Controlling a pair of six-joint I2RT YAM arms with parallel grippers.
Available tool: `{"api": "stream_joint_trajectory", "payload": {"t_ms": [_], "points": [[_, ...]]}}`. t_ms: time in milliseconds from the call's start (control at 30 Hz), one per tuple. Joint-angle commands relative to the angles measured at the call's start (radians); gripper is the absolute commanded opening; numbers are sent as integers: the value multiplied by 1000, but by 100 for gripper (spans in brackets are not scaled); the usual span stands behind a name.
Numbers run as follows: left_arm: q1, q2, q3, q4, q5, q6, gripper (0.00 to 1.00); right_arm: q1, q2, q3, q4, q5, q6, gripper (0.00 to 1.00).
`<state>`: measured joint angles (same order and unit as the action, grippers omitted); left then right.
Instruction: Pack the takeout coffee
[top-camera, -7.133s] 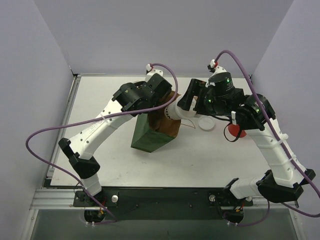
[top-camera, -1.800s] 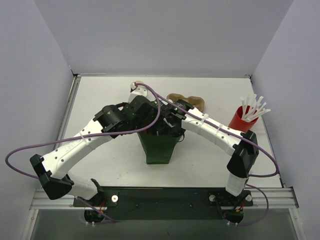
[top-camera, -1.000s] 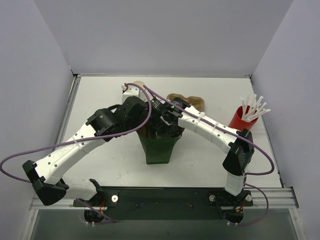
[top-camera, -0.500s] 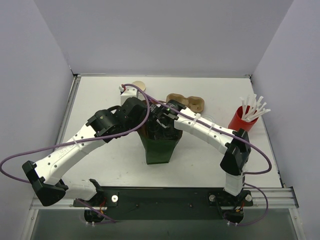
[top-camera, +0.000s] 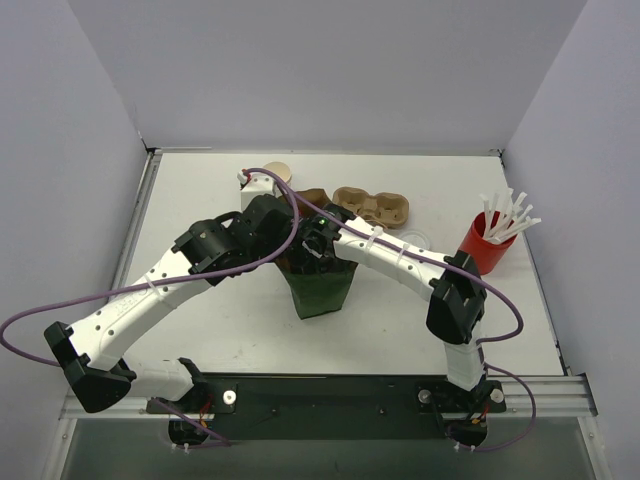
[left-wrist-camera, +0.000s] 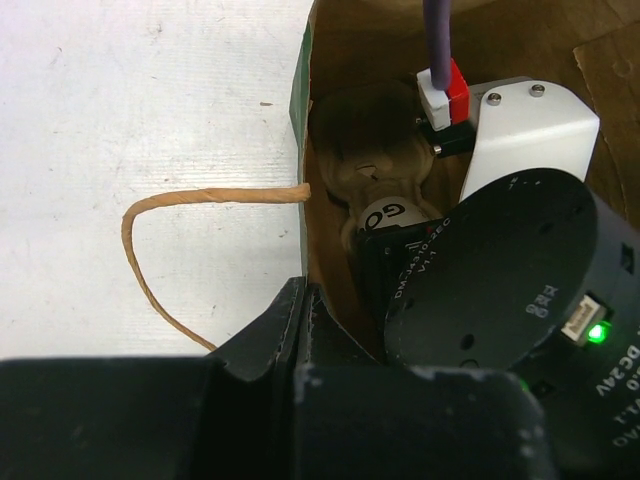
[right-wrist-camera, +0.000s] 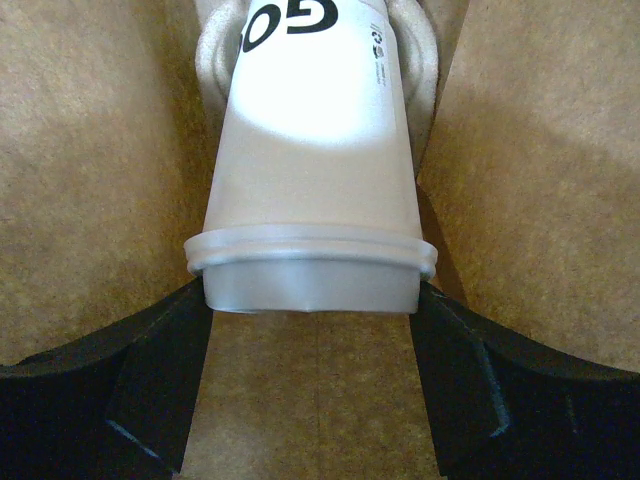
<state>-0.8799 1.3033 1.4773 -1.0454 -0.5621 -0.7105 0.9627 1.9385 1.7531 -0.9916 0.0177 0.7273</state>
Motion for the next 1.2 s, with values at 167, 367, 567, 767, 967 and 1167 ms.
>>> {"api": "stream_joint_trajectory", "payload": {"t_ms": [167, 367, 567, 767, 967, 1167], "points": [[4, -19, 12, 13, 11, 8, 0, -5, 20, -17, -25, 37, 3, 48], [4, -19, 14, 12, 13, 13, 0, -4, 16, -21, -22, 42, 1, 49], [4, -15, 18, 13, 19, 19, 0, -4, 1, -23, -25, 45, 1, 48], [4, -12, 15, 19, 27, 22, 0, -5, -22, -20, -28, 57, 3, 48], [4, -12, 18, 25, 22, 32, 0, -5, -73, 40, -53, 79, 0, 48], [4, 4, 40, 12, -1, 49, 0, -2, -154, 140, -87, 119, 1, 48]]}}
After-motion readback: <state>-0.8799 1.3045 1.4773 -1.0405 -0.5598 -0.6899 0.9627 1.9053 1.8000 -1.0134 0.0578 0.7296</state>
